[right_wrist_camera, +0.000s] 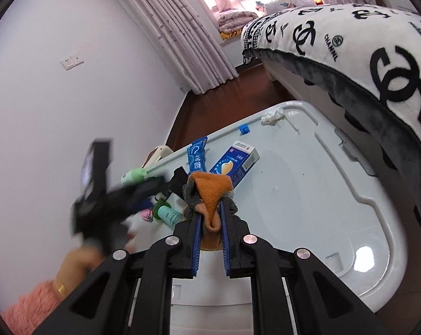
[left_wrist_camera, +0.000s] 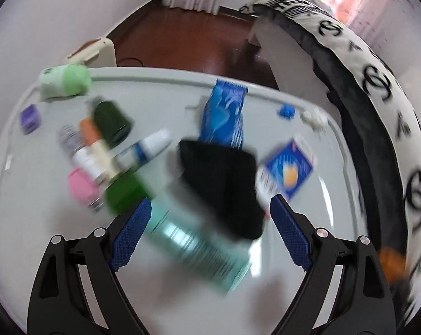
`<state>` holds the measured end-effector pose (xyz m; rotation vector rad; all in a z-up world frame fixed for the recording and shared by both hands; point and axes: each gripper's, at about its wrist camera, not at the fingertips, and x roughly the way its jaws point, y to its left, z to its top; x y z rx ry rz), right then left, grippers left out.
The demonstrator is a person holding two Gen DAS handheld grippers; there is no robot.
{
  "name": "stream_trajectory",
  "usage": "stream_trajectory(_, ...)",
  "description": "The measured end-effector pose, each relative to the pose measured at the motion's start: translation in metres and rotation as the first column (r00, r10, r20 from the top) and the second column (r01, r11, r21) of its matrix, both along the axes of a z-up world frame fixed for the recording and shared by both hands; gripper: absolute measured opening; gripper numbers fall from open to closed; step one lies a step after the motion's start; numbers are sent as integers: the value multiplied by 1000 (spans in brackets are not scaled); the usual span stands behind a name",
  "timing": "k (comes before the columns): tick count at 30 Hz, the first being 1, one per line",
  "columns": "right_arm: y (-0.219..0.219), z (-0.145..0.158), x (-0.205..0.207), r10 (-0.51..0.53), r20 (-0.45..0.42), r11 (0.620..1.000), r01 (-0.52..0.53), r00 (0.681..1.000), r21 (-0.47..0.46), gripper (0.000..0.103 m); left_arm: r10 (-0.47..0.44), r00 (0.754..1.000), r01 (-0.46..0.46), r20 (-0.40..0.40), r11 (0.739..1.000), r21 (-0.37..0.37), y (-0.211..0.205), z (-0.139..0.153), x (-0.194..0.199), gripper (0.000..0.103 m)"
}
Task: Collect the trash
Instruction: 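Grasp the orange-and-black sock with right tool while left grasps a black sock, then carry both socks over the orange bucket and open both tools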
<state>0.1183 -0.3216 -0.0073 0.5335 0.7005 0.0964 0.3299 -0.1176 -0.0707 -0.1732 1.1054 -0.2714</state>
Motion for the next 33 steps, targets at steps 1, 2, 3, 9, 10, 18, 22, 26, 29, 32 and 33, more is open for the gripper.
stream_trajectory(1, 1, 1, 0, 4, 4, 1000, -4, 1000, 3, 13, 3, 1000, -2, -5, 1000, 12, -6, -2, 6, 85)
stream_trajectory(2, 1, 3, -2, 7, 12, 1000, -7, 1000, 2, 13, 11, 1000, -10, -19, 999, 38, -14, -6, 13, 84)
stream_trajectory(3, 1, 6, -3, 12, 22, 1000, -12, 1000, 0, 13, 11, 1000, -10, -26, 999, 47, -17, -8, 16, 77)
stream_trajectory(9, 0, 9, -4, 18, 41, 1000, -18, 999, -6, 13, 22, 998, -20, -53, 999, 38, -17, -14, 10, 11)
stream_trajectory(10, -1, 8, -4, 12, 37, 1000, -12, 999, -5, 13, 13, 999, -12, -43, 999, 32, -14, -7, 3, 11)
stream_trajectory(18, 9, 13, -10, 22, 49, 999, -20, 999, -40, 13, -186, 976, 188, 115, 982, -9, 29, 74, -121, 10)
stream_trajectory(22, 30, 9, -20, 102, 17, 995, -102, 995, -15, 13, -261, 963, 262, 70, 965, -7, 67, 74, -205, 10)
stream_trajectory(26, 71, 2, -48, 197, -33, 978, -199, 980, -65, 13, -233, 970, 235, -68, 972, 12, 103, 28, -264, 10)
stream_trajectory(29, 110, -23, -82, 287, -139, 948, -302, 948, -102, 13, -196, 962, 200, -191, 980, -1, 118, -19, -290, 10)
stream_trajectory(32, 142, -57, -107, 350, -282, 915, -390, 893, -100, 13, -182, 940, 199, -287, 980, 30, 122, -61, -310, 10)
stream_trajectory(33, 148, -65, -112, 356, -316, 908, -406, 879, -105, 13, -183, 932, 205, -312, 978, 37, 122, -72, -313, 10)
